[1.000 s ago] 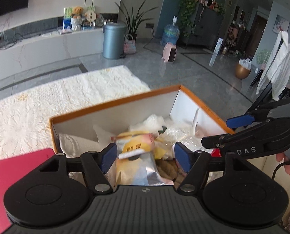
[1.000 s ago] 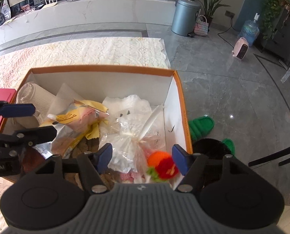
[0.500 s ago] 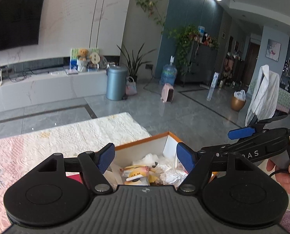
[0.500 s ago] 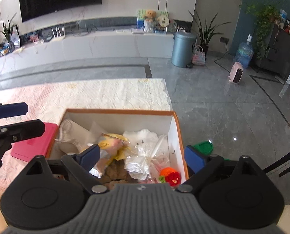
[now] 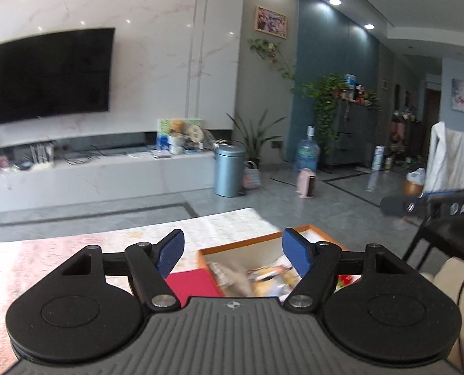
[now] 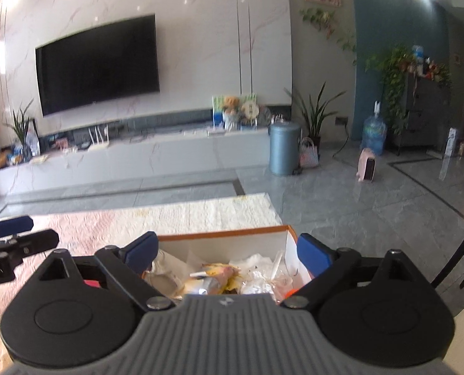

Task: Organize soft objects

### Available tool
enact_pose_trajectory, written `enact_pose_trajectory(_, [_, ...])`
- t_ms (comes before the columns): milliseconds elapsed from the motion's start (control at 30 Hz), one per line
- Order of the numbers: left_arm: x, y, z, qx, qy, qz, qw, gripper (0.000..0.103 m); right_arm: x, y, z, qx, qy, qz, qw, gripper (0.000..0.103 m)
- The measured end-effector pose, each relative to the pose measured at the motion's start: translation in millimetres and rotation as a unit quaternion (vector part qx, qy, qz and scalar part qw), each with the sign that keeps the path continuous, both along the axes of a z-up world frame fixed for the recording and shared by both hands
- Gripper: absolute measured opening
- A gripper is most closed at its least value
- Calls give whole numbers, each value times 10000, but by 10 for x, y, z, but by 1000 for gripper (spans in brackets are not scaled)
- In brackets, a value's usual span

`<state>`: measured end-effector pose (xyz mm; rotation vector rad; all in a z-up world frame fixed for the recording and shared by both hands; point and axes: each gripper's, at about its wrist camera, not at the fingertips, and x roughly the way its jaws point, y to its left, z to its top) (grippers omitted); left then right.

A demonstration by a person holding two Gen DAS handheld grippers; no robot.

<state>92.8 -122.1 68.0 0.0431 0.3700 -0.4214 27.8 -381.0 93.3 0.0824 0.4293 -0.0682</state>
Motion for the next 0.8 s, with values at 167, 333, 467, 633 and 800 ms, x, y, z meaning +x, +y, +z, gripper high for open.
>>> enact_pose_trajectory(167, [-257,108,-179,116,-226,284,9993,82,-285,399,-194,-76,-477,180,9987,99])
enact_pose_trajectory(333, [-522,291,-364,94,-491,731,9961,81,-511,737,-432,-327,-760,35,9966,100])
enact_pose_trajectory(467, [-664,379,-501,0,-765,1053,9915,81,-664,921,-667,-606,-941,-133,9936,100])
enact_pose_trajectory(633, [-732,420,-641,-28,-883,1387,9864,93,-765,993,-995,-644,-942,-328,9929,100])
enact_pose_trajectory(800, [-731,488,-773,-42,-652,1394,9881,95,-743,1007,-1300,-560,-707,-399,9951,100])
